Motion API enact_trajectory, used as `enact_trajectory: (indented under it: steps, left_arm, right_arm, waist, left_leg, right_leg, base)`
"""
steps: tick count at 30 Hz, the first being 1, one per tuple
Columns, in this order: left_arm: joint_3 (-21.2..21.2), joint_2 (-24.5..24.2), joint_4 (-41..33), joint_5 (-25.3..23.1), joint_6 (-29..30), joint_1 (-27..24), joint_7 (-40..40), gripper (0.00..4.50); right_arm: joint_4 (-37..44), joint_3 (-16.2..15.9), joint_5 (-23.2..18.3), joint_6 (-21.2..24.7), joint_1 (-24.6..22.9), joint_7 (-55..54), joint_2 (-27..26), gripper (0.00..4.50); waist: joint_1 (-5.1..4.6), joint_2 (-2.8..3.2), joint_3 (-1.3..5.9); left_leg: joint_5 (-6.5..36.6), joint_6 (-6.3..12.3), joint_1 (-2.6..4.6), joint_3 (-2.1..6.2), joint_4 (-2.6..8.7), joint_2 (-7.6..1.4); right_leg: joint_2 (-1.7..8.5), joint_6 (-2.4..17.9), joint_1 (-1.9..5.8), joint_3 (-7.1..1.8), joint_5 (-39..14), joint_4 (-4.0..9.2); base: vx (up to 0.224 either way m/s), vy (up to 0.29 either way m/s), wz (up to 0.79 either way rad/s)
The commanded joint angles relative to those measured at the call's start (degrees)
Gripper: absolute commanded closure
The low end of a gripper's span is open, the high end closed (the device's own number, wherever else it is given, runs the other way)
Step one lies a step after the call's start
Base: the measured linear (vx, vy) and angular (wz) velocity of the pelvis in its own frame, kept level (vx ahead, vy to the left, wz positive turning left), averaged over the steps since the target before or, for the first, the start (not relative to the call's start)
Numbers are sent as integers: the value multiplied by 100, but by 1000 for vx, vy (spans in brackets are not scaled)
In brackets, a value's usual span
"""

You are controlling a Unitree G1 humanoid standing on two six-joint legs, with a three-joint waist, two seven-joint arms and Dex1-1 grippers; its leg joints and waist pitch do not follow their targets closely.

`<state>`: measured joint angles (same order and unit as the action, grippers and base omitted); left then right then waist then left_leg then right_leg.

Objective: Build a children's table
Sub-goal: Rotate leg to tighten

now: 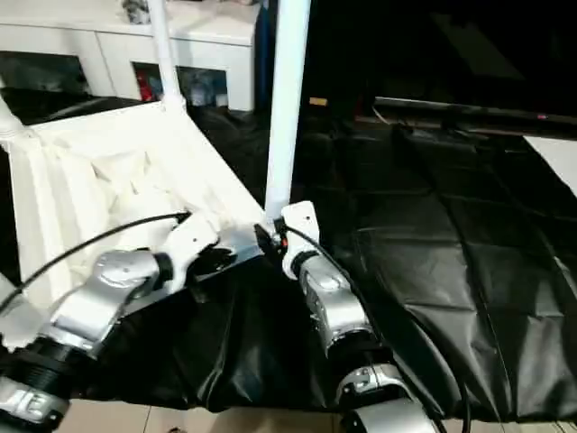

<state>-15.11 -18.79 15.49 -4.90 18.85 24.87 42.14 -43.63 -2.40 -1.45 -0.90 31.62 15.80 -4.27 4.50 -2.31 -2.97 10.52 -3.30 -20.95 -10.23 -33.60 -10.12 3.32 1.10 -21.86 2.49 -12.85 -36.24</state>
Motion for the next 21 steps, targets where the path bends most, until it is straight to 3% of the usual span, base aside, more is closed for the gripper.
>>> enact_trajectory:
  steps: [1, 3, 4, 6, 10, 14, 20, 21]
  left_arm:
    - [-218, 211, -57, 69, -184, 89, -70, 450]
    - [-225, 118, -150, 131, -275, 1, 141, 450]
    - [-239, -6, -253, 172, -362, -89, 360, 450]
    - [-243, -127, -335, 197, -414, -165, 537, 450]
    - [-248, -403, -513, 362, -563, -296, 1032, 450]
    - [-202, -660, -742, 611, -569, -416, 1539, 450]
    - [-251, -942, -885, 832, -553, -516, 2115, 450]
    - [-248, -982, -891, 863, -552, -518, 2184, 450]
  right_arm:
    - [150, -615, -63, -16, -8, 895, -393, 106]
    - [236, -541, -118, 50, 23, 1071, -223, 69]
    - [337, -492, -134, 94, 52, 1272, -14, 61]
    - [414, -490, -144, 132, 75, 1496, 191, 58]
    - [529, -626, -105, 87, 128, 2222, 712, 58]
    - [786, -852, -186, 111, 58, 3431, 1253, 58]
    - [1000, -1021, -418, 311, 36, 4543, 1664, 58]
    - [1066, -1076, -462, 369, 32, 4755, 1737, 90]
  waist:
    - [-4, 79, 328]
    - [-3, 78, 326]
    - [-11, 48, 336]
    - [-13, 67, 348]
    - [-5, 6, 362]
    - [58, 1, 342]
    - [69, 4, 317]
    - [77, -3, 313]
  left_leg:
    - [1184, -94, 88, 125, 443, -331]
    - [1161, -69, 77, 127, 444, -331]
    - [1064, -28, 57, 126, 435, -327]
    - [840, 53, 48, 119, 411, -325]
    - [427, 324, 44, 98, 361, -319]
    - [502, 452, 68, 86, 355, -344]
    - [830, 275, 76, 98, 389, -354]
    - [836, 286, 79, 96, 384, -349]
  right_leg:
    - [500, 1068, 187, -300, -523, 441]
    - [509, 1074, 195, -301, -511, 440]
    - [503, 1073, 220, -297, -401, 424]
    - [504, 1129, 224, -295, -70, 391]
    - [500, 1309, 244, -279, 515, 330]
    - [503, 1357, 227, -274, 354, 342]
    - [504, 1350, 222, -273, -200, 382]
    - [503, 1344, 221, -274, -220, 388]
  base:
    - [0, 0, 0]
    - [0, 0, 0]
    - [0, 0, 0]
    - [0, 0, 0]
    - [0, 0, 0]
    - [0, 0, 0]
    - [0, 0, 0]
    - [0, 0, 0]
